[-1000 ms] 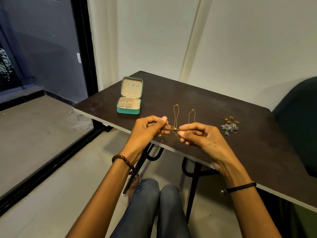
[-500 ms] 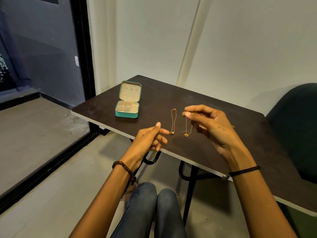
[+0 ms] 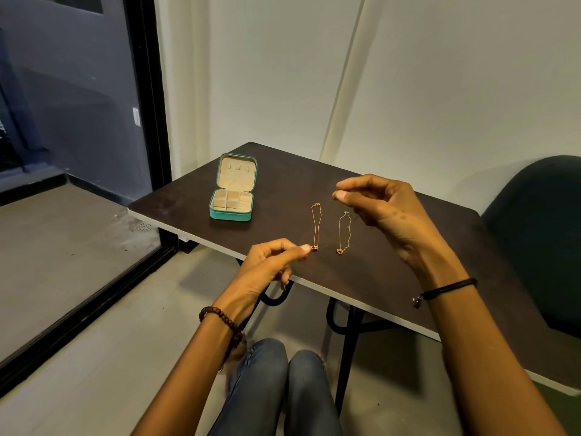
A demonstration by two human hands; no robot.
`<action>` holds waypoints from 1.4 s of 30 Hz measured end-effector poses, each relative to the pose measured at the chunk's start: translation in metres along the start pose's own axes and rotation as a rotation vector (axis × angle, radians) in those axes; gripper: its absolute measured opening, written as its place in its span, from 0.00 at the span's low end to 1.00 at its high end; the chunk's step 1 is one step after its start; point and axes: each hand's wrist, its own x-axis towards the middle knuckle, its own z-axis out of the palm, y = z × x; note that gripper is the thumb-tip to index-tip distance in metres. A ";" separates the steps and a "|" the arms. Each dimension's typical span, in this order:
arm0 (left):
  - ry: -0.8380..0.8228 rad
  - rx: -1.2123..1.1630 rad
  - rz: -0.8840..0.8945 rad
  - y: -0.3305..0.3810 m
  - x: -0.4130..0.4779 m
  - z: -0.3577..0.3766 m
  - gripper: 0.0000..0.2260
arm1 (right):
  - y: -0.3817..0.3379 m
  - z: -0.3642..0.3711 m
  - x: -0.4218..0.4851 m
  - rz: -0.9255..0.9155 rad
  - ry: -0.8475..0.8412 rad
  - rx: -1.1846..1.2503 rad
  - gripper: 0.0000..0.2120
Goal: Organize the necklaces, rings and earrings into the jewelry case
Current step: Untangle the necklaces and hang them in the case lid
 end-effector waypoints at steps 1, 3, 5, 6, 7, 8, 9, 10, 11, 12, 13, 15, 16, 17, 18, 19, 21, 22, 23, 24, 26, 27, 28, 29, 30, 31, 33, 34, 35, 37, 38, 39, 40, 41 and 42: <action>0.032 -0.003 -0.017 -0.002 0.001 -0.001 0.09 | 0.001 0.000 0.002 -0.023 0.004 -0.047 0.08; 0.116 -0.050 -0.056 -0.006 0.003 -0.005 0.09 | 0.002 -0.001 0.006 -0.065 0.008 -0.120 0.07; 0.183 -0.113 -0.087 -0.010 0.006 -0.009 0.09 | 0.005 -0.003 0.009 -0.088 0.018 -0.176 0.06; 0.203 -0.132 -0.095 -0.012 0.007 -0.011 0.09 | 0.007 -0.004 0.011 -0.094 0.029 -0.198 0.06; 0.218 -0.144 -0.100 -0.014 0.007 -0.013 0.09 | 0.008 -0.005 0.012 -0.097 0.044 -0.214 0.05; 0.232 -0.150 -0.103 -0.016 0.008 -0.015 0.09 | 0.009 -0.006 0.014 -0.101 0.063 -0.227 0.05; 0.247 -0.152 -0.104 -0.019 0.008 -0.016 0.09 | 0.010 -0.007 0.015 -0.107 0.086 -0.238 0.05; 0.263 -0.150 -0.103 -0.021 0.009 -0.017 0.10 | 0.011 -0.007 0.017 -0.118 0.112 -0.250 0.05; 0.280 -0.146 -0.102 -0.023 0.008 -0.017 0.11 | 0.011 -0.008 0.018 -0.135 0.139 -0.267 0.05; 0.296 -0.139 -0.100 -0.025 0.008 -0.018 0.11 | 0.012 -0.008 0.020 -0.156 0.166 -0.293 0.04; 0.309 -0.127 -0.099 -0.026 0.008 -0.019 0.11 | 0.013 -0.008 0.022 -0.177 0.191 -0.324 0.04; 0.324 -0.090 -0.095 -0.028 0.008 -0.020 0.10 | 0.014 -0.006 0.026 -0.213 0.235 -0.363 0.04; 0.327 -0.069 -0.090 -0.028 0.008 -0.021 0.10 | 0.015 -0.005 0.029 -0.226 0.254 -0.372 0.05; 0.329 -0.047 -0.085 -0.028 0.009 -0.021 0.10 | 0.015 -0.004 0.033 -0.238 0.270 -0.381 0.05; 0.333 -0.026 -0.080 -0.028 0.010 -0.022 0.09 | 0.016 -0.004 0.036 -0.248 0.282 -0.390 0.05; 0.341 -0.004 -0.077 -0.028 0.011 -0.022 0.08 | 0.017 -0.003 0.040 -0.257 0.289 -0.396 0.05; 0.357 0.055 -0.075 -0.027 0.014 -0.024 0.07 | 0.018 -0.001 0.049 -0.266 0.290 -0.406 0.05; 0.361 0.095 -0.072 -0.026 0.016 -0.025 0.06 | 0.019 0.000 0.054 -0.268 0.286 -0.415 0.04; 0.364 0.133 -0.069 -0.026 0.018 -0.026 0.06 | 0.019 0.001 0.059 -0.271 0.279 -0.428 0.04; 0.366 0.170 -0.066 -0.025 0.020 -0.027 0.06 | 0.019 0.003 0.065 -0.275 0.270 -0.441 0.04; 0.366 0.245 -0.062 -0.023 0.025 -0.029 0.04 | 0.019 0.006 0.078 -0.287 0.251 -0.463 0.03; 0.366 0.288 -0.062 -0.023 0.028 -0.030 0.03 | 0.019 0.008 0.085 -0.292 0.242 -0.466 0.04; 0.369 0.335 -0.060 -0.023 0.032 -0.032 0.02 | 0.020 0.010 0.094 -0.294 0.233 -0.468 0.04; 0.373 0.383 -0.057 -0.023 0.037 -0.033 0.01 | 0.021 0.013 0.102 -0.295 0.221 -0.470 0.04; 0.377 0.430 -0.058 -0.022 0.040 -0.034 0.02 | 0.022 0.015 0.111 -0.299 0.207 -0.474 0.04; 0.380 0.477 -0.063 -0.021 0.045 -0.035 0.03 | 0.024 0.019 0.121 -0.301 0.191 -0.475 0.04; 0.375 0.551 -0.074 -0.019 0.053 -0.036 0.04 | 0.030 0.026 0.140 -0.297 0.159 -0.467 0.04; 0.365 0.572 -0.075 -0.018 0.058 -0.037 0.04 | 0.034 0.030 0.150 -0.294 0.141 -0.471 0.03; 0.352 0.586 -0.073 -0.018 0.061 -0.038 0.05 | 0.037 0.034 0.158 -0.293 0.125 -0.480 0.03; 0.324 0.590 -0.064 -0.020 0.070 -0.040 0.07 | 0.047 0.043 0.176 -0.289 0.099 -0.496 0.03; 0.310 0.585 -0.061 -0.022 0.073 -0.041 0.08 | 0.053 0.047 0.184 -0.285 0.085 -0.503 0.03; 0.294 0.585 -0.055 -0.023 0.075 -0.042 0.09 | 0.059 0.051 0.192 -0.277 0.071 -0.509 0.03; 0.281 0.595 -0.052 -0.024 0.078 -0.043 0.10 | 0.066 0.054 0.199 -0.270 0.058 -0.515 0.03; 0.270 0.614 -0.048 -0.026 0.080 -0.044 0.10 | 0.072 0.057 0.205 -0.263 0.046 -0.519 0.03; 0.263 0.645 -0.046 -0.026 0.081 -0.044 0.11 | 0.078 0.059 0.208 -0.255 0.031 -0.527 0.04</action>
